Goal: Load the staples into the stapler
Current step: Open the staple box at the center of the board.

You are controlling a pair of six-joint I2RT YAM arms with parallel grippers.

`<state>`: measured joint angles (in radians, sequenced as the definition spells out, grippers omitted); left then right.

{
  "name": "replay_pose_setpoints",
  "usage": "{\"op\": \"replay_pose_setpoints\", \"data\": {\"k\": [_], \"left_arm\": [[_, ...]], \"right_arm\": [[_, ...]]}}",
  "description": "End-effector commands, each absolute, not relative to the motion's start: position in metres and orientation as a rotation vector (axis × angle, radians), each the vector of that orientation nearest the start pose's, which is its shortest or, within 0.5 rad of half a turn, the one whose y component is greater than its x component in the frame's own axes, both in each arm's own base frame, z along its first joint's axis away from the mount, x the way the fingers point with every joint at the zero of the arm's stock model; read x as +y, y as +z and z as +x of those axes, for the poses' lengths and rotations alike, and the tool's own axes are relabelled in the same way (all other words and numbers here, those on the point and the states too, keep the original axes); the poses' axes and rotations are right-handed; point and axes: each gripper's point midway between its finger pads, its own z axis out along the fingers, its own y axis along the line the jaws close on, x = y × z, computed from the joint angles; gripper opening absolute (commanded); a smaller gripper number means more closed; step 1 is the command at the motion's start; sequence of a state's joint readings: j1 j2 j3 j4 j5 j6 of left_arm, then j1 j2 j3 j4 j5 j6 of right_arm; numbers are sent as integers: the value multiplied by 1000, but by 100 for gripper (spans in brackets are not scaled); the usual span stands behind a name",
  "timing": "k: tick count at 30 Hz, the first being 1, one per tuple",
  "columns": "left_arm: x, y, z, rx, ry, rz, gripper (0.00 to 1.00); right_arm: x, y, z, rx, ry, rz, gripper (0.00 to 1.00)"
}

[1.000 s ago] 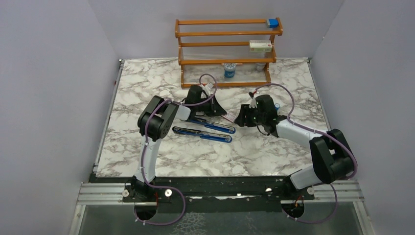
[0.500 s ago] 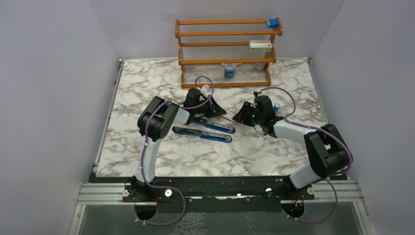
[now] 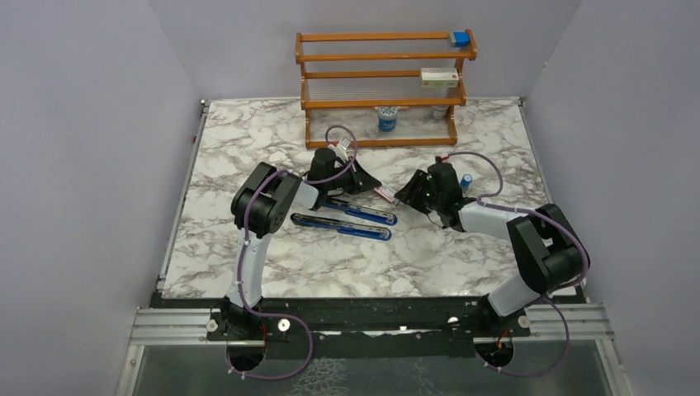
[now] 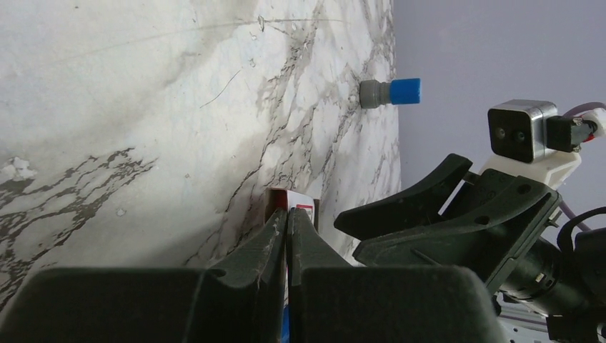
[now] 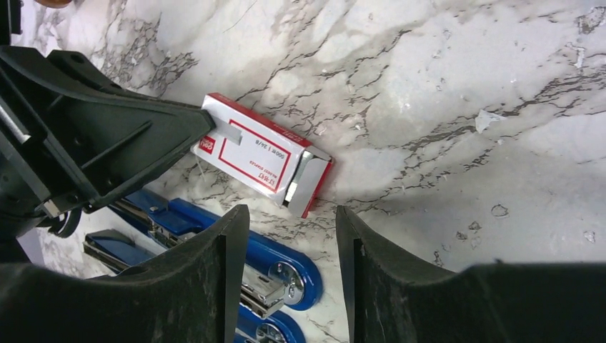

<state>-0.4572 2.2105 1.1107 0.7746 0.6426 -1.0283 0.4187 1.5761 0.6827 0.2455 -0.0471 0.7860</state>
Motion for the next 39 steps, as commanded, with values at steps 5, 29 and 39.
{"op": "replay_pose_setpoints", "data": {"k": [5, 29, 39], "left_arm": [[-342, 50, 407, 2143, -1537, -117, 2], [-330, 57, 426, 2011, -1600, -334, 0], [-329, 50, 424, 2024, -1591, -331, 0]], "right_arm": [[194, 37, 354, 2286, 667, 463, 52], [198, 30, 365, 2267, 678, 516, 60], [205, 22, 380, 2277, 676, 513, 58]]}}
